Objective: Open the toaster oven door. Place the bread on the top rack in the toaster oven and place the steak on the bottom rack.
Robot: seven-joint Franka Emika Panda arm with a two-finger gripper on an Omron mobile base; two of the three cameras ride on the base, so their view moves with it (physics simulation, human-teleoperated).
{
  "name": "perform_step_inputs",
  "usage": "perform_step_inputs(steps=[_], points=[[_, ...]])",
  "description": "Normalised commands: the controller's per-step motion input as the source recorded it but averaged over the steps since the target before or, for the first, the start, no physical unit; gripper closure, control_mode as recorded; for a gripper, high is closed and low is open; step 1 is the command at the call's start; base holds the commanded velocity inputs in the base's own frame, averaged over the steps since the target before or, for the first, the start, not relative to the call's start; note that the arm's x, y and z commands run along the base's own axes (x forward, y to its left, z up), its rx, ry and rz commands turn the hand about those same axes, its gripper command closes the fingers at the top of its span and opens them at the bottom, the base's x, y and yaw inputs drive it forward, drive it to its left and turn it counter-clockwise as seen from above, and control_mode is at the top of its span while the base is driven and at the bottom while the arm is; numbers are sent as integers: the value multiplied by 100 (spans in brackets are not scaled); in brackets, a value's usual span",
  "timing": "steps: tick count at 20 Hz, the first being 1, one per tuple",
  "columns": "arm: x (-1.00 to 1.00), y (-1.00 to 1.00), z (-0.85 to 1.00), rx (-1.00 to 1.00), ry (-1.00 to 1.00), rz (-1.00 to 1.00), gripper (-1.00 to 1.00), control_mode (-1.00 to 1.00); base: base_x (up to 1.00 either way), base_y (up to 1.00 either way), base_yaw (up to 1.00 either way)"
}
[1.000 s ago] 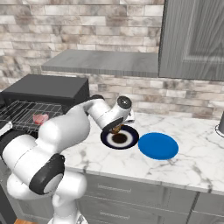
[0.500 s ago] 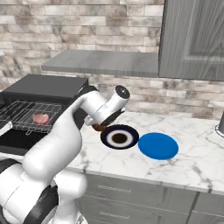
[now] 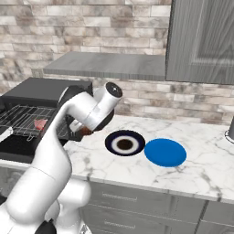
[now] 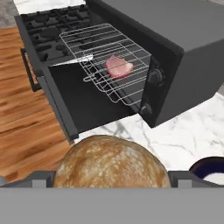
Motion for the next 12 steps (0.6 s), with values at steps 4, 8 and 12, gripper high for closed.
perform_step_inputs(steps=[4,8,12], points=[[-25,72,37,0,-12,12,100,-100,0,0,0],[-14,72,38,0,-15,13,100,-100,0,0,0],[-2,65,31,0,-6,15,100,-100,0,0,0]])
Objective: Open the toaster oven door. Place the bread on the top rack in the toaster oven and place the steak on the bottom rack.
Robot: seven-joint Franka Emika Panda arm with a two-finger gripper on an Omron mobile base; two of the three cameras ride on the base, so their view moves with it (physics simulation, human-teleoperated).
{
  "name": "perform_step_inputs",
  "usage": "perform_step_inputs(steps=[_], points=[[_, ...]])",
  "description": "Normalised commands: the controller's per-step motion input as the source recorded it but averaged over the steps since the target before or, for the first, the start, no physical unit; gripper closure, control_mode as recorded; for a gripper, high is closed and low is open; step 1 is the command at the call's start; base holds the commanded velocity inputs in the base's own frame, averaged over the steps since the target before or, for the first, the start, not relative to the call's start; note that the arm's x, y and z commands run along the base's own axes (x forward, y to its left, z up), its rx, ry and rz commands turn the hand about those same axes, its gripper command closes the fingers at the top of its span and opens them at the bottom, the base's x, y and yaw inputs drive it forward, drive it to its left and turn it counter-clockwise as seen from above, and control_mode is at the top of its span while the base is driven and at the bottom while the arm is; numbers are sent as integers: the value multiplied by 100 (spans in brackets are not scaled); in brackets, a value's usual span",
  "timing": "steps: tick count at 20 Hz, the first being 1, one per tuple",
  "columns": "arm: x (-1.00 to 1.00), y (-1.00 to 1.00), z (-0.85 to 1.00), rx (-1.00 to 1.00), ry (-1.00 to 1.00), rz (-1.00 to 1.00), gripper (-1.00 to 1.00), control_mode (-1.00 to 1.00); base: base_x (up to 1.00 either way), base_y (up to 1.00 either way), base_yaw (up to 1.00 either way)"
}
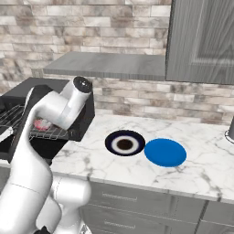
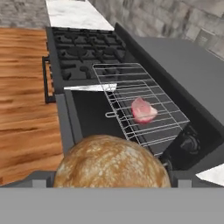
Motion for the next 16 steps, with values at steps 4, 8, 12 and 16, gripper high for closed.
perform_step_inputs(steps=[4,8,12,16], points=[[0,77,16,-2,-5,15,100,-100,0,0,0],[2,79,0,-8,-8,9,100,-100,0,0,0],[12,56,-2,-6,-21,1,100,-100,0,0,0],[16,55,-20,-9,-25,0,100,-100,0,0,0]])
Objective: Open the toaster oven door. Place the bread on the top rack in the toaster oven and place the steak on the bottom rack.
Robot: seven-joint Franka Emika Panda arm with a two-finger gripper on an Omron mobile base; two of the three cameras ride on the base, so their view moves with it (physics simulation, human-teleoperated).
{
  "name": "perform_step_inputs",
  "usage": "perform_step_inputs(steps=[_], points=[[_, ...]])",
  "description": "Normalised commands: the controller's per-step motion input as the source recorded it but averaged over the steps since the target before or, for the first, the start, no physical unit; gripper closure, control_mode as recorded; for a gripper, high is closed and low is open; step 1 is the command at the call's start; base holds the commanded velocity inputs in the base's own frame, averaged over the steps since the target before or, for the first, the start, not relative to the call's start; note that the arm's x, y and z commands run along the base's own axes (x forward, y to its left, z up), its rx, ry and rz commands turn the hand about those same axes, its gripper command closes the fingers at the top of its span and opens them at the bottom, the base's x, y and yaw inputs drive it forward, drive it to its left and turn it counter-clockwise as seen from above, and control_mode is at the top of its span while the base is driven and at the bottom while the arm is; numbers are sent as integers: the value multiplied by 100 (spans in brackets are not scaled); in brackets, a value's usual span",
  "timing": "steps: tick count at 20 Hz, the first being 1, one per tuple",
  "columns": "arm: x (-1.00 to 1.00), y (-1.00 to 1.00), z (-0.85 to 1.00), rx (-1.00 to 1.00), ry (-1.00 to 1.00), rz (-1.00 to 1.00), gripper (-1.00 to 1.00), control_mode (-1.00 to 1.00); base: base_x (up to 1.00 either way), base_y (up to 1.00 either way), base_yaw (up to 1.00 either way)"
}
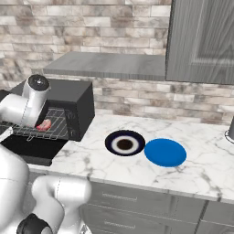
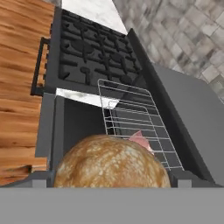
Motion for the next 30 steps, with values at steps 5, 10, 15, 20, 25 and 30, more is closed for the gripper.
perform_step_inputs(steps=[5,10,15,20,25,30], points=[[25,65,-48,-17,-14,3,100,-100,0,0,0],[49,54,-49,-18,-1,4,100,-100,0,0,0],[65,39,-26,-16,0,0,100,-100,0,0,0],[58,31,-1,-8,0,0,100,-100,0,0,0],[50,27,-9,-11,0,0,100,-100,0,0,0],[46,22,-22,-10,0,0,100,-100,0,0,0]])
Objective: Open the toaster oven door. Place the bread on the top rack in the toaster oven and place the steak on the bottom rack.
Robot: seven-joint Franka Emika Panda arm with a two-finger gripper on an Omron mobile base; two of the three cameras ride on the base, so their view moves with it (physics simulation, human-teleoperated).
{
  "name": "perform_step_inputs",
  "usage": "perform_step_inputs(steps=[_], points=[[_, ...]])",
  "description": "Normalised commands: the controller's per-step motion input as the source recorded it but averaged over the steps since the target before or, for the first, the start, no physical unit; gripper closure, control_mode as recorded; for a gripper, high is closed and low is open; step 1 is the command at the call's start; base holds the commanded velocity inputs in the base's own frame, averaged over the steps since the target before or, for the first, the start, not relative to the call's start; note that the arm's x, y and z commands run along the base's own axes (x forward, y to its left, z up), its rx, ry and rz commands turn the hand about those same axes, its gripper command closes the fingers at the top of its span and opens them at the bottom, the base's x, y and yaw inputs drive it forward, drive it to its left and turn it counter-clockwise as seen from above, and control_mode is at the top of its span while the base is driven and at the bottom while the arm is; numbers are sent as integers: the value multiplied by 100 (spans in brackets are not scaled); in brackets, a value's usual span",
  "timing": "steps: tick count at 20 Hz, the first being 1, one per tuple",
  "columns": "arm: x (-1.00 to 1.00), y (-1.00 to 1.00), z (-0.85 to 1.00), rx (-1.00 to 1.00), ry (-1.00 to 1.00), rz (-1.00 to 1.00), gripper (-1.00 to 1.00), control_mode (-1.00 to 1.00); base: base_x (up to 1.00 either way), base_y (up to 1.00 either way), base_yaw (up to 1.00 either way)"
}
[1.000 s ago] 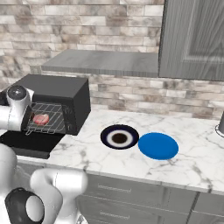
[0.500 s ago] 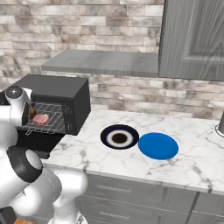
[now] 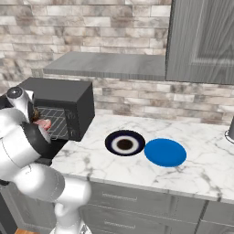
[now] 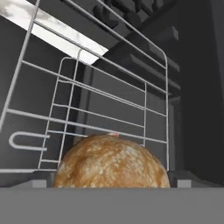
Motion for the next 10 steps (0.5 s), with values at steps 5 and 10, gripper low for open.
perform_step_inputs(steps=[5,10], points=[[33,18,-34,-10,0,0,100,-100,0,0,0],[12,16,-37,-11,0,0,100,-100,0,0,0]])
